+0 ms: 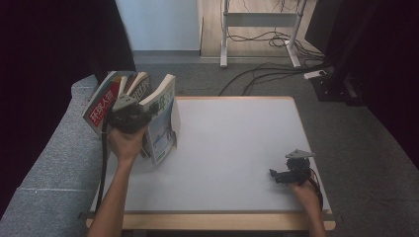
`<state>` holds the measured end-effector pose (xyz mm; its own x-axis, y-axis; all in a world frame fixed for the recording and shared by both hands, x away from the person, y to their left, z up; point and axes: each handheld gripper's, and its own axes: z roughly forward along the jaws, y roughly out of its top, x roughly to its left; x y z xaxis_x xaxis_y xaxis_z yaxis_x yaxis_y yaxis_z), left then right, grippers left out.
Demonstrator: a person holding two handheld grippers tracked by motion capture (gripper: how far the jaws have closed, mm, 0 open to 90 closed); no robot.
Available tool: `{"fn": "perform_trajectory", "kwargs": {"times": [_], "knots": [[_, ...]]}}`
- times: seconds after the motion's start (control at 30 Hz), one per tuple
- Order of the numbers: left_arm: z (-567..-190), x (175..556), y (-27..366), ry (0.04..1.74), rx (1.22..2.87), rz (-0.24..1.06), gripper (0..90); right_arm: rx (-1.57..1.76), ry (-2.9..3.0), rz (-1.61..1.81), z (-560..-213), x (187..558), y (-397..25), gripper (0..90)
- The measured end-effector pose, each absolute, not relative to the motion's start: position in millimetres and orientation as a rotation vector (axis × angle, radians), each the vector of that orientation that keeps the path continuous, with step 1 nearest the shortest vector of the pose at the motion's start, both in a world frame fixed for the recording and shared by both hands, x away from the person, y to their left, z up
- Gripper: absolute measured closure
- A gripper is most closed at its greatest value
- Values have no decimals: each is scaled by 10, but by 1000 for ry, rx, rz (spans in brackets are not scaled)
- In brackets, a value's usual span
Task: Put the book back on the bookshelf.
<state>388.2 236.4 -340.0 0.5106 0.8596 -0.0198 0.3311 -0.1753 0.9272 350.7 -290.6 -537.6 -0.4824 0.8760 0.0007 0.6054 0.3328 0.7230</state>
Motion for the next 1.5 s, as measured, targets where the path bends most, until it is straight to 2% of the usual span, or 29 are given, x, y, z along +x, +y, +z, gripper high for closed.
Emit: {"fn": "perform_trajectory", "kwargs": {"times": [0.63,0.83,1.0,1.5], "knots": [[-3626,3562,2405,971,1757,689,715,1305,2211,947,-5377,3504,-2904,0],[-3648,3542,2424,953,1732,690,598,1305,2211,947,-5377,3503,-2904,0],[-3710,3501,2453,922,1727,665,542,1300,2210,948,-5376,3498,-2902,0],[-3930,3370,2399,872,1849,658,520,1300,2210,948,-5376,3498,-2902,0]]}}
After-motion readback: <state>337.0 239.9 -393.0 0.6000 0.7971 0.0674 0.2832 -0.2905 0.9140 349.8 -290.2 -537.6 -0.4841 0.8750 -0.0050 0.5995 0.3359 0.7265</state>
